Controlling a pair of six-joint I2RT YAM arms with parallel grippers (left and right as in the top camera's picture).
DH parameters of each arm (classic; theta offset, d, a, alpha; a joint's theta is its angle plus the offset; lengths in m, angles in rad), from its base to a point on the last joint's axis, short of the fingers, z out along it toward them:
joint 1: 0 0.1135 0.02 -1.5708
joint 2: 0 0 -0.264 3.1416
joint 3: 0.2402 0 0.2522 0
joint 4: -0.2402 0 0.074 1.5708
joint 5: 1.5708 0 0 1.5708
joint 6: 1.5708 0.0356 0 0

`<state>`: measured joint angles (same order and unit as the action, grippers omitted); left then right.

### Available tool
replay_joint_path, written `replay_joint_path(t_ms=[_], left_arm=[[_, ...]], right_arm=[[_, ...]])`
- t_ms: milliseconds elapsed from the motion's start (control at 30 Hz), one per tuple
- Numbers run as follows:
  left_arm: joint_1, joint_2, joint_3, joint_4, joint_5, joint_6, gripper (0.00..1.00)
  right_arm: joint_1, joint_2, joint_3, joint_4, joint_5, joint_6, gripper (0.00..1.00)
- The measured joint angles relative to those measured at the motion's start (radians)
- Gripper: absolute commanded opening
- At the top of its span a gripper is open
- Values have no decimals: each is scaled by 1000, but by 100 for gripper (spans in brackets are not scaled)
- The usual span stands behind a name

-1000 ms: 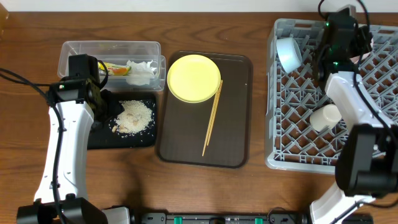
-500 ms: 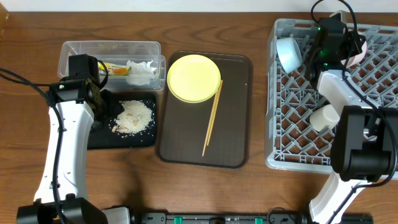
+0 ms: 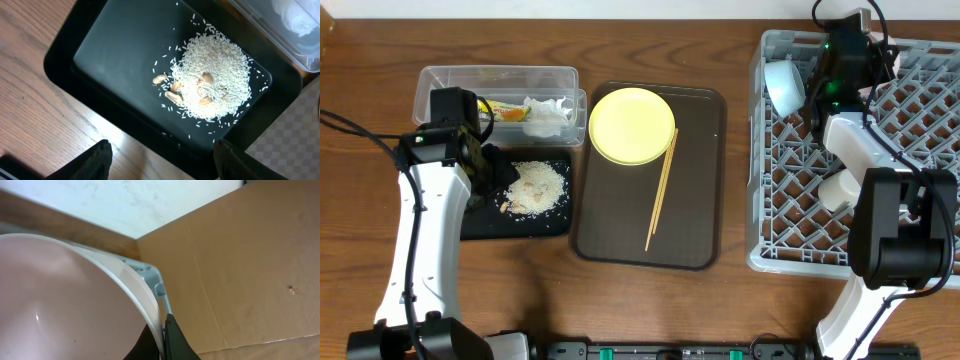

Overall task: Sort waste into correct bins and load items into the dishwasher rack
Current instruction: 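Carry the white bowl with the right gripper and set it in the rack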

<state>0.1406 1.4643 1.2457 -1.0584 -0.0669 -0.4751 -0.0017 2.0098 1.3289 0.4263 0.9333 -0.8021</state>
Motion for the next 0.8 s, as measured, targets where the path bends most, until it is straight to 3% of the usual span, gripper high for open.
replay_joint_path(t_ms=[200, 800], left_arm=[[0, 0, 0, 0, 0, 0, 68], [0, 0, 0, 0, 0, 0, 68]], right_arm=[[0, 0, 0, 65, -1, -20, 1], [26, 71, 1, 35, 54, 10, 1]])
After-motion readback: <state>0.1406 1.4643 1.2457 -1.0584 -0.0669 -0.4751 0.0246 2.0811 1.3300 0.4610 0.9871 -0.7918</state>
